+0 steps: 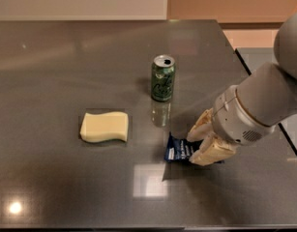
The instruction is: Move rxbar blueberry near sponge
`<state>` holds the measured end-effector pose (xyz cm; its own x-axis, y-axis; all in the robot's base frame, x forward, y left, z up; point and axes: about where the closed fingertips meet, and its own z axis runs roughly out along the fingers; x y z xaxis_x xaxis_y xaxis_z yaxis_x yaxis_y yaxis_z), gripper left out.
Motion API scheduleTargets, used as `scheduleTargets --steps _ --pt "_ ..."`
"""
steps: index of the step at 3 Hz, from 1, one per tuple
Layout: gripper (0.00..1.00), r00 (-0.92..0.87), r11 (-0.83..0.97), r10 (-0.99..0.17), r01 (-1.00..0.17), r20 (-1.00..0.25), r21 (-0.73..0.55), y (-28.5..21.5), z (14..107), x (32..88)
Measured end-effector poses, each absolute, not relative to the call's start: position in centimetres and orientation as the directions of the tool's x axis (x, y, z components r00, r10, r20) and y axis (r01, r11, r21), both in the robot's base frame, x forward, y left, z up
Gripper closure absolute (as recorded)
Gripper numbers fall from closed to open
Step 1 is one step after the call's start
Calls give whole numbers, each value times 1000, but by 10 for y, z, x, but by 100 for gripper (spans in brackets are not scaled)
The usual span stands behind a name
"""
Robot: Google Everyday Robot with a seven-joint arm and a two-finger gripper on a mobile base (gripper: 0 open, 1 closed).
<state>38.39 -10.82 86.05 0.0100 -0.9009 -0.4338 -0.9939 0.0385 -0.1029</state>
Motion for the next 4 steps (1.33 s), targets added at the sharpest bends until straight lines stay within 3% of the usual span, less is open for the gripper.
scheduleTargets --steps 3,4 --pt "100 71 0 -873 -989 -482 -146 -55 869 432" --pt "82 74 -1 -865 -989 -496 -147 -44 866 440"
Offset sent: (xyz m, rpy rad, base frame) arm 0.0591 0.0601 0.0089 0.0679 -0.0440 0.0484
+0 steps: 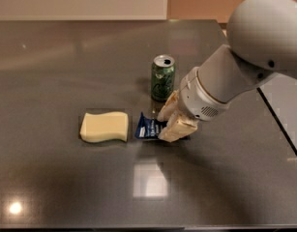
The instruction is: Move rxbar blueberry near sponge
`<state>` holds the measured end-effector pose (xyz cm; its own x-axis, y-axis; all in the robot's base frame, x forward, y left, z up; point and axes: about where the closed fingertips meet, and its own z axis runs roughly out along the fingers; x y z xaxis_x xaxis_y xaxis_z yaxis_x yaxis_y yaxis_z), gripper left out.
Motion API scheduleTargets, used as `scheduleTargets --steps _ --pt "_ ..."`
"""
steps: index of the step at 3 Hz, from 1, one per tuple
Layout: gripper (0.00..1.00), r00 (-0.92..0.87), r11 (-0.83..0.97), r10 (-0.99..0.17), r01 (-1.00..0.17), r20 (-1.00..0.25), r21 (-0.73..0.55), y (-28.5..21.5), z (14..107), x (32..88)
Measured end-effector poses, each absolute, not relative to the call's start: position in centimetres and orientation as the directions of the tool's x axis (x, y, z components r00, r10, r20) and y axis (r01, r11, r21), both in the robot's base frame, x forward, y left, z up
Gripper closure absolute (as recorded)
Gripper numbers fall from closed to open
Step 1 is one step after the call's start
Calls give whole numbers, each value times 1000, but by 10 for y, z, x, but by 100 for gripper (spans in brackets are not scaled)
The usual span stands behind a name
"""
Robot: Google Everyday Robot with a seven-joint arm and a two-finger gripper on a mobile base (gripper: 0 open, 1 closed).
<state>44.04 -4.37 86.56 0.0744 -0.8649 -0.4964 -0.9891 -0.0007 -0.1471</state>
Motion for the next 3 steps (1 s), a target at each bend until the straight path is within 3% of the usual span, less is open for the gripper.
scheduleTargets --steps 3 --pt "12 86 -21 -846 -991 -526 -129 -22 862 441"
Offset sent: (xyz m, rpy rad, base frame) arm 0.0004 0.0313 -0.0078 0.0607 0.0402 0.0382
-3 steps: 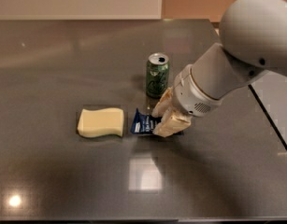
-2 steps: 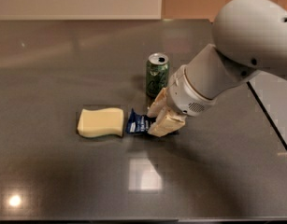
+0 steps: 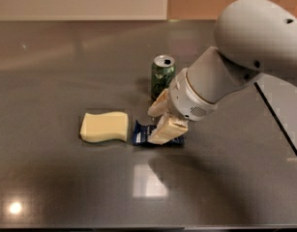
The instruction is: Move rxbar blueberry near sponge
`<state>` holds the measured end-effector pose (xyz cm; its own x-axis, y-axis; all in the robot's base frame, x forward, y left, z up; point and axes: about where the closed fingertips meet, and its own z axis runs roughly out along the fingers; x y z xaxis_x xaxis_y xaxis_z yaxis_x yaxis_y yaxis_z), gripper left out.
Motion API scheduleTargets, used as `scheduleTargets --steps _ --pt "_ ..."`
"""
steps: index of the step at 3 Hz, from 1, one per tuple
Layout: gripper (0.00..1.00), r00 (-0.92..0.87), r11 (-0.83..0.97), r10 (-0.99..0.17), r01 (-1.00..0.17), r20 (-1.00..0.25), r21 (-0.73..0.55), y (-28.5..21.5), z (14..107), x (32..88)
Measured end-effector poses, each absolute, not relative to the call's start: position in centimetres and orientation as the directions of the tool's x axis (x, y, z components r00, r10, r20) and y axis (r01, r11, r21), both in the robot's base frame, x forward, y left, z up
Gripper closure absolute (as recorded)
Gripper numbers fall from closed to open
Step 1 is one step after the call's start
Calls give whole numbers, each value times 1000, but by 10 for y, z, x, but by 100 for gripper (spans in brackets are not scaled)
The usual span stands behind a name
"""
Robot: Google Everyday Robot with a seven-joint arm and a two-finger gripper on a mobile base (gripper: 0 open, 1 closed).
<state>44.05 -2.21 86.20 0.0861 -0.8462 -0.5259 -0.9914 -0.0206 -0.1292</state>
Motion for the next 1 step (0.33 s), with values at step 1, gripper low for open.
scheduleTargets --steps 1 --pt "0 89 -23 -847 -991 -525 -131 -21 863 440"
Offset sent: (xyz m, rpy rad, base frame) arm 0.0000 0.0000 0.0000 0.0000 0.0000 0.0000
